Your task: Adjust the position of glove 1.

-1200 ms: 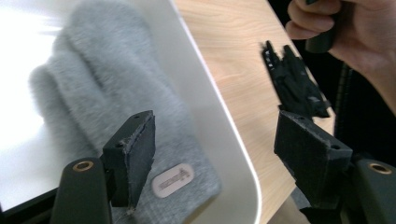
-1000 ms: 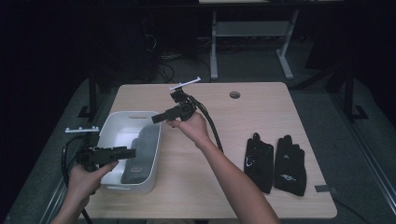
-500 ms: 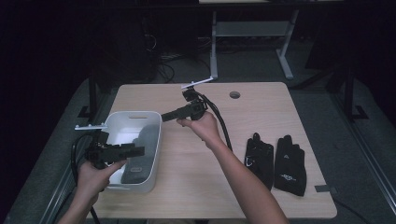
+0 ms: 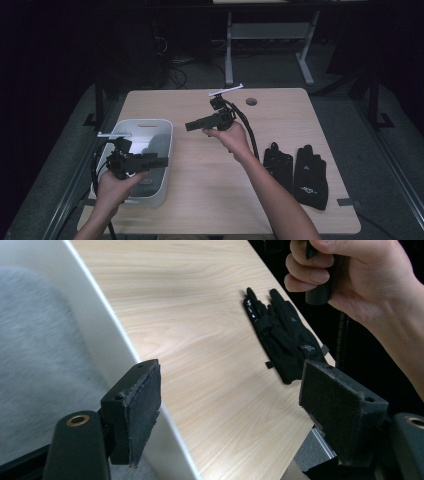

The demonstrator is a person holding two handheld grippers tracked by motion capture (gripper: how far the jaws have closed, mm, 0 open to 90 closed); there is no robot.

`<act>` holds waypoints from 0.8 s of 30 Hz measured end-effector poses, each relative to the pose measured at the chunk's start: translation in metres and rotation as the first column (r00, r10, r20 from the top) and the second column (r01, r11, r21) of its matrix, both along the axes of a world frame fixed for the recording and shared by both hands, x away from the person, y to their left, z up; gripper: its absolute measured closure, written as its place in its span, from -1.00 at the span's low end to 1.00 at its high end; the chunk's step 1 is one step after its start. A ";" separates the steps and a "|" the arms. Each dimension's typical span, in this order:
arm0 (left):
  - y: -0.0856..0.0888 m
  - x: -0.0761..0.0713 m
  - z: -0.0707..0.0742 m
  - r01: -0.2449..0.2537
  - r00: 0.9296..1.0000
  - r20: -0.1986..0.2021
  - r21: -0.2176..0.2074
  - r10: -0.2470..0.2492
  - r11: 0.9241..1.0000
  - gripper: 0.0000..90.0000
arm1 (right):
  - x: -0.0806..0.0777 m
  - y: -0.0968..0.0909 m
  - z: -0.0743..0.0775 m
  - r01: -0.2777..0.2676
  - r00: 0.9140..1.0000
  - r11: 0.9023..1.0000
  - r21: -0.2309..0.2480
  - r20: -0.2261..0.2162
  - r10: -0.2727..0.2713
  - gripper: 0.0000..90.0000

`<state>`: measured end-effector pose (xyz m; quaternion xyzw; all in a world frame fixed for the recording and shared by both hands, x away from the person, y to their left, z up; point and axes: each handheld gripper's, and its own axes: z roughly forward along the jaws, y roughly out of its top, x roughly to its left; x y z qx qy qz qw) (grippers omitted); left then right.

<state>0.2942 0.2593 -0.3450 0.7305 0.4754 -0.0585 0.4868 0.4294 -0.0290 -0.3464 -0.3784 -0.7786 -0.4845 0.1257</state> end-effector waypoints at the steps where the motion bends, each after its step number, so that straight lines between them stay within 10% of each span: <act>1: -0.002 0.000 0.000 0.006 1.000 0.001 0.000 -0.006 1.000 -0.47 | -0.001 -0.003 0.001 -0.001 1.000 1.000 0.001 0.000 0.001 -0.25; 24: -0.045 0.006 0.003 0.079 0.997 0.004 0.016 -0.080 0.997 -0.49 | -0.014 -0.066 -0.003 0.050 0.999 0.999 0.017 -0.012 -0.050 -0.27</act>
